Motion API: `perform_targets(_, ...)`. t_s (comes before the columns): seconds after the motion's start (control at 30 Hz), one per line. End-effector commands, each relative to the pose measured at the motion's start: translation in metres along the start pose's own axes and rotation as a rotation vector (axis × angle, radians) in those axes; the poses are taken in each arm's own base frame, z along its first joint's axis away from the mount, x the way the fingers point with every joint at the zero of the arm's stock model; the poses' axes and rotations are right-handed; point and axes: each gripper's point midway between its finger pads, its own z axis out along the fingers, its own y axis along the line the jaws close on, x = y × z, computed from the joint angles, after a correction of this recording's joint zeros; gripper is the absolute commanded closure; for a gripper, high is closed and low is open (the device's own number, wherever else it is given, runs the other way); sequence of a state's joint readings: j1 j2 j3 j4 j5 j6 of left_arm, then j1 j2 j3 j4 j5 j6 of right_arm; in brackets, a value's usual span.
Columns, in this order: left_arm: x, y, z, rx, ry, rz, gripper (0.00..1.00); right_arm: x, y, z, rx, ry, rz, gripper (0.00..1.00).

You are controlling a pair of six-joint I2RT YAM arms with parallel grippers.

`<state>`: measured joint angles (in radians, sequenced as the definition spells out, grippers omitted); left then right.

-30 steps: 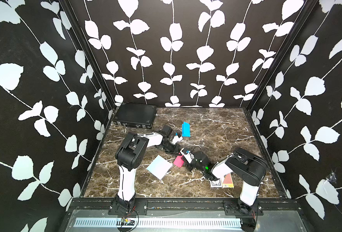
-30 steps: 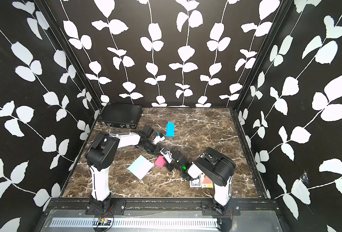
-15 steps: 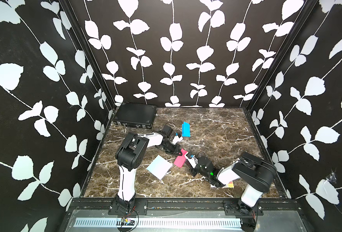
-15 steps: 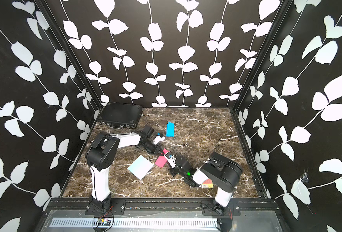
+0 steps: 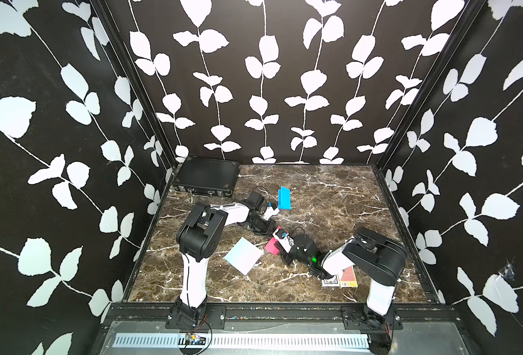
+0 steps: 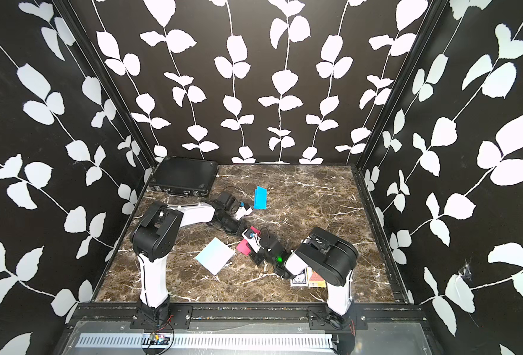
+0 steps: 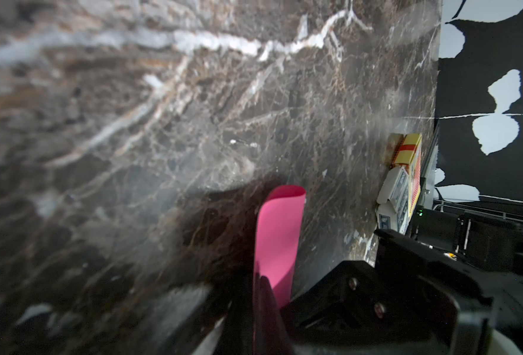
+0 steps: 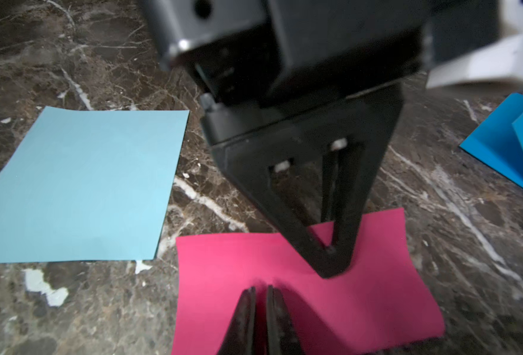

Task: Fold the square paper along the opposite sides
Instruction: Smooth out the paper at the center of the board.

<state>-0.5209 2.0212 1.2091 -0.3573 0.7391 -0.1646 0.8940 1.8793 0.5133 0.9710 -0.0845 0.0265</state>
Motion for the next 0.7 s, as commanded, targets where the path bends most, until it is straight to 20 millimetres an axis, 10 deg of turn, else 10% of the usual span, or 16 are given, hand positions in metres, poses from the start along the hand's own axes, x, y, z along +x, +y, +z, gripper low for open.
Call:
perform_targets(0.0,0.001,0.007,-0.005,-0.060,0.001,-0.002,1.00,0.034,0.007,-0.003,-0.019,0.072,0.046,0.88)
perform_targets(0.67,-0.002,0.011,-0.008,-0.093,0.000,-0.002,1.00,0.062,0.024,-0.025,-0.017,0.145,0.048,0.90)
